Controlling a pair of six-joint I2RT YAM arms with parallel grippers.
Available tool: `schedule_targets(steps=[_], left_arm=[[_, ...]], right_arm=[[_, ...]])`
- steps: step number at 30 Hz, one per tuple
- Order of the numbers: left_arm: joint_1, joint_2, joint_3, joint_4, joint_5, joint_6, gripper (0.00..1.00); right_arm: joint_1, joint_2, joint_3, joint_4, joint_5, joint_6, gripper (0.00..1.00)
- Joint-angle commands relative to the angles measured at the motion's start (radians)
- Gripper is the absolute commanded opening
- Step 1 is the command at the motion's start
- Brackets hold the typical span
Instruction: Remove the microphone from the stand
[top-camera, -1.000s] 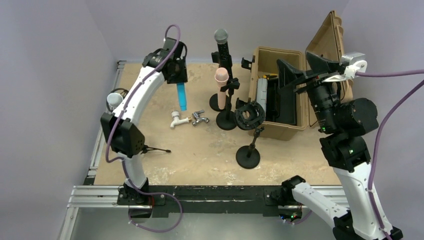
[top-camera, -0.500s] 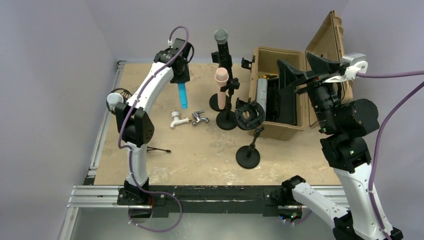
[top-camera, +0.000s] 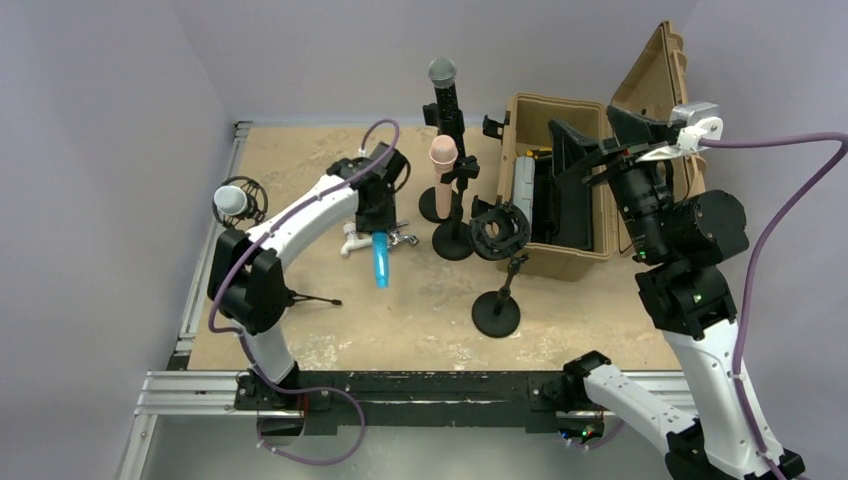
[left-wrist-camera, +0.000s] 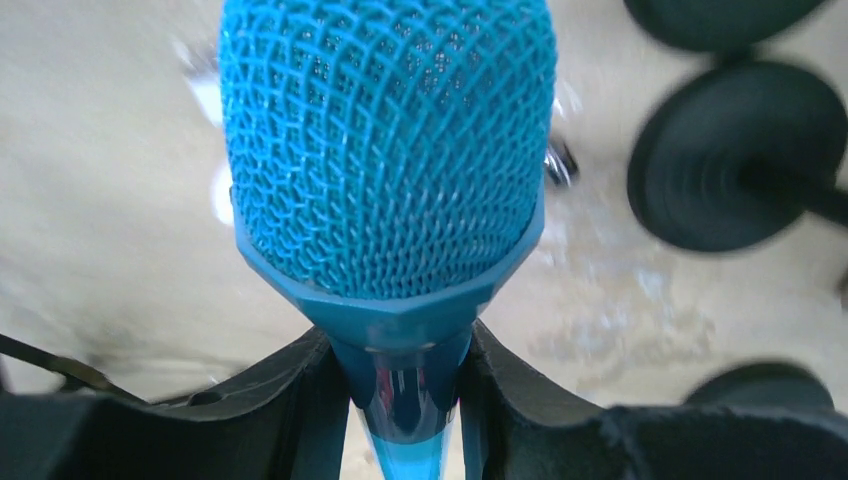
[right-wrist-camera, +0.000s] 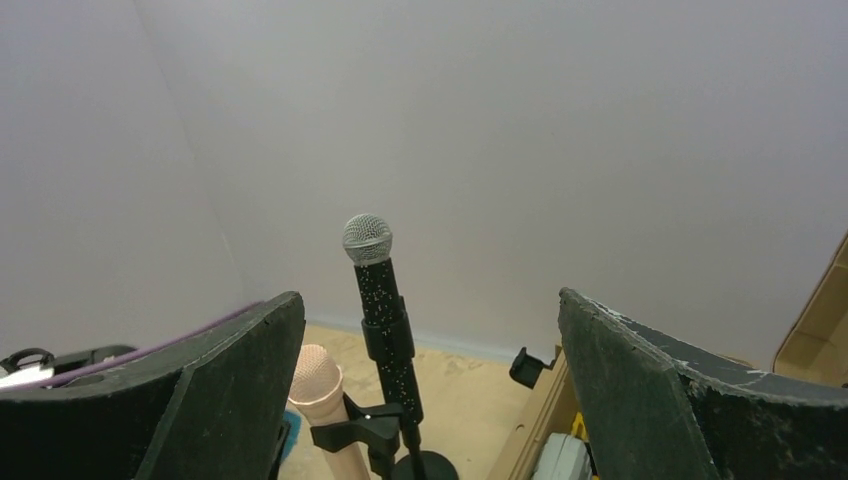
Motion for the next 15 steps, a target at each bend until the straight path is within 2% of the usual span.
schedule_targets(steps=[1,3,8,11,15], left_arm=[[-0.116,-0.11,-0.176,0.109,0.127,-0.185,0.0],[-0.154,-0.13,-0.261,0.163,0.193,-0.239,0.0],[-0.257,-0.13,-0.365,0.219,0.204,-0.337,0.0],[-0.308,-0.089,-0.377,0.257,0.243,-0.382,0.0],[-0.324,-0.021,-0.394,0.304,0.325,-0.402,0.0]], right_arm=[[0.005,0.018,-0.006,0.007,0.005,-0.015,0.96],[0.004,0.02,-0.002,0.002,0.005,-0.014,0.96],[0.005,0.008,-0.013,0.005,0.011,-0.013,0.96],[0.006,0.013,-0.011,-0.001,0.01,-0.013,0.96],[0.005,0.011,-0.01,-0.011,0.005,-0.01,0.95]])
